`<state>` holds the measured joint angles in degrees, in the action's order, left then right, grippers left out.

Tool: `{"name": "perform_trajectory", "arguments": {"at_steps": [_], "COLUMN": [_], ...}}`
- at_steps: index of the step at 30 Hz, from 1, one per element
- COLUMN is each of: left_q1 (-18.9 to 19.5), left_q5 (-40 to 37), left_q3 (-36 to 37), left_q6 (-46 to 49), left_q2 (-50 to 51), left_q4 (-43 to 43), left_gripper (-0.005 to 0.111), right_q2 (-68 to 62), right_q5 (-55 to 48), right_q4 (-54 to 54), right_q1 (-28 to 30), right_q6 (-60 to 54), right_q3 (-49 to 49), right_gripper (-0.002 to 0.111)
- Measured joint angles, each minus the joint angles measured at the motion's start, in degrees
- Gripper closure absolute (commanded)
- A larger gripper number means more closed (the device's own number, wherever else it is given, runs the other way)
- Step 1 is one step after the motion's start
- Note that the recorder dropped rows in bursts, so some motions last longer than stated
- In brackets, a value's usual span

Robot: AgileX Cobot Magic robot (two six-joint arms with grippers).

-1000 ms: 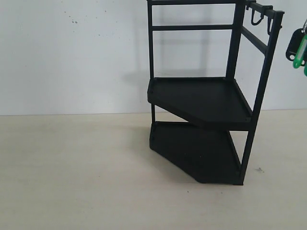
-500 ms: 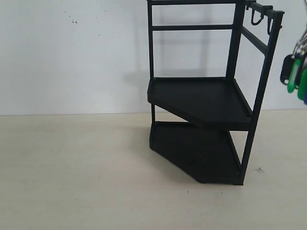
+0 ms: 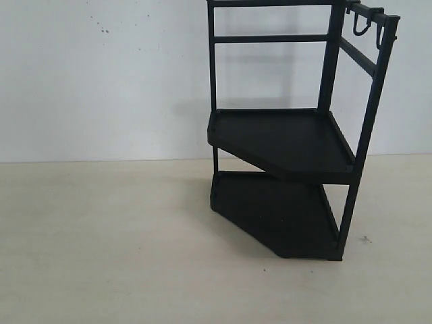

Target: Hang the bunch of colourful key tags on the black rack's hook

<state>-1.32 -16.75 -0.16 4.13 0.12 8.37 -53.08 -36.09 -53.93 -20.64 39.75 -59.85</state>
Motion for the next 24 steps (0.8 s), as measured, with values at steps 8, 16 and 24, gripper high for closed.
{"name": "perform_trajectory", "arguments": {"at_steps": [8,16,24], "left_q1": [0.0,0.0,0.0], "left_q5": [0.0,0.0,0.0], "left_q3": [0.0,0.0,0.0], "left_q6": [0.0,0.0,0.0], "left_q2": [0.0,0.0,0.0], "left_q4": [0.0,0.0,0.0], "left_gripper": [0.102,0.102,0.102], "right_q2": [-2.2,-7.4,-11.3], "right_q5": [6.6,11.3,22.7], "right_q4": [0.5,0.5,-2.8], "right_q1": [3.9,7.5,14.6], "right_q6": [1.3,1.8,1.7], "right_q3": [0.0,0.0,0.0], "right_gripper": [0.109,0.109,0.109]}}
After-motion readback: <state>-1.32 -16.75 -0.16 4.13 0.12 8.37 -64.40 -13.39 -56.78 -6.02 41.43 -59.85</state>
